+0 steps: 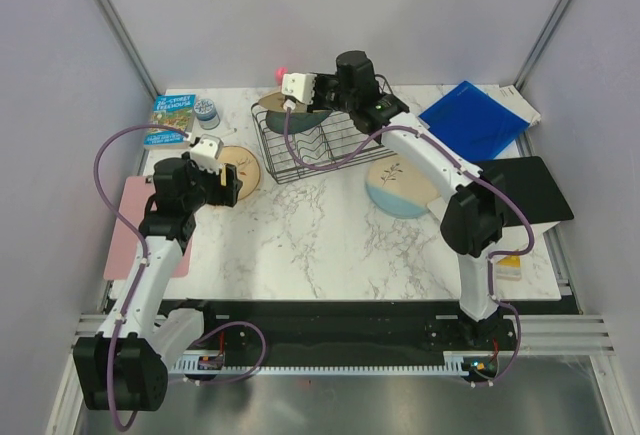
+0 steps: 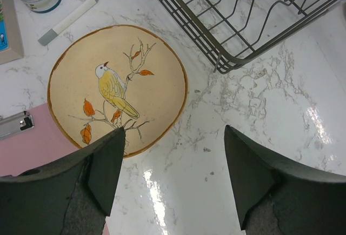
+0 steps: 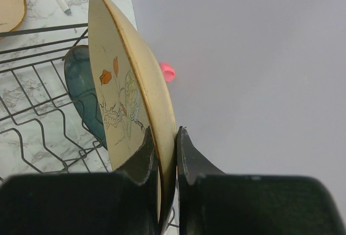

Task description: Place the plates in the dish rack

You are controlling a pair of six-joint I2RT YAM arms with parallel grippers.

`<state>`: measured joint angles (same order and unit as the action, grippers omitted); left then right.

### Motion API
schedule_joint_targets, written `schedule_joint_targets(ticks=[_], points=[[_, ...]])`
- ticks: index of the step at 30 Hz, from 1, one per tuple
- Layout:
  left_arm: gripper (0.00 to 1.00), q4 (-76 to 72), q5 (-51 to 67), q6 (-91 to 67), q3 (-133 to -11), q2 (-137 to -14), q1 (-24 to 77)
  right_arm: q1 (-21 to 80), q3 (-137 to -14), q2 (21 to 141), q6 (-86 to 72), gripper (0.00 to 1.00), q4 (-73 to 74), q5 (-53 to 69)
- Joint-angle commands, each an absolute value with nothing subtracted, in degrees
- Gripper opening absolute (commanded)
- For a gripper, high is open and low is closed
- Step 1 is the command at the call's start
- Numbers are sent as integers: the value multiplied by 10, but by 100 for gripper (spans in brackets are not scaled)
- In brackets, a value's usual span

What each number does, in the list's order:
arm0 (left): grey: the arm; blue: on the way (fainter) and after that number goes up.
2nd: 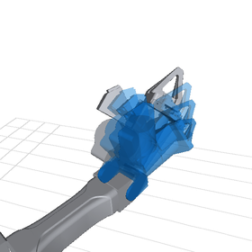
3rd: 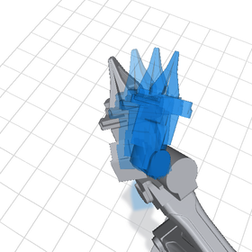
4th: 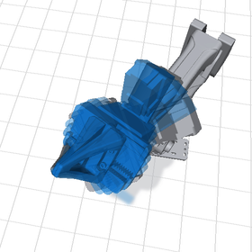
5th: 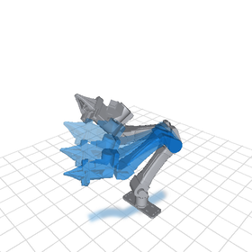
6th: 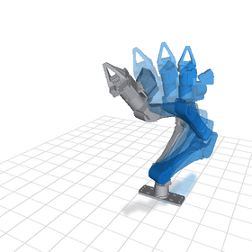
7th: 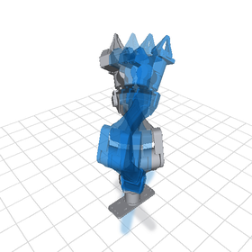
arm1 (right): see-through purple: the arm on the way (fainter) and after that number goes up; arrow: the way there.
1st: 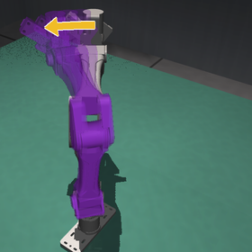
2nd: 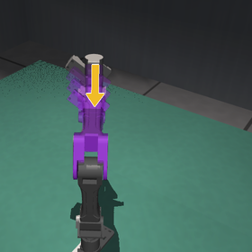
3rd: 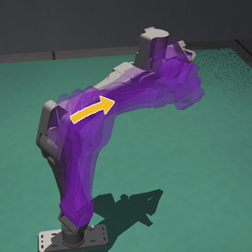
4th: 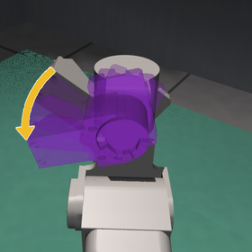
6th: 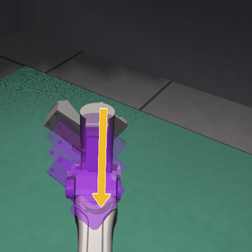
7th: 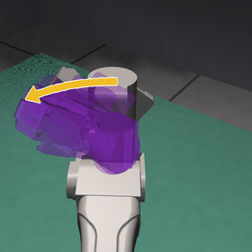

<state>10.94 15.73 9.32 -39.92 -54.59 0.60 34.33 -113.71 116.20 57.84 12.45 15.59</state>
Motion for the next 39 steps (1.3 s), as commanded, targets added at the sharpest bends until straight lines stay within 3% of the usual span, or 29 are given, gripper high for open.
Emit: schedule_joint_targets(ticks=[1,39], points=[[80,66,163,70,-391,-544,5,344,-1187,1156,642,0,32,180],[80,51,168,50,-388,-594,1,327,-1261,1259,766,0,106,190]])
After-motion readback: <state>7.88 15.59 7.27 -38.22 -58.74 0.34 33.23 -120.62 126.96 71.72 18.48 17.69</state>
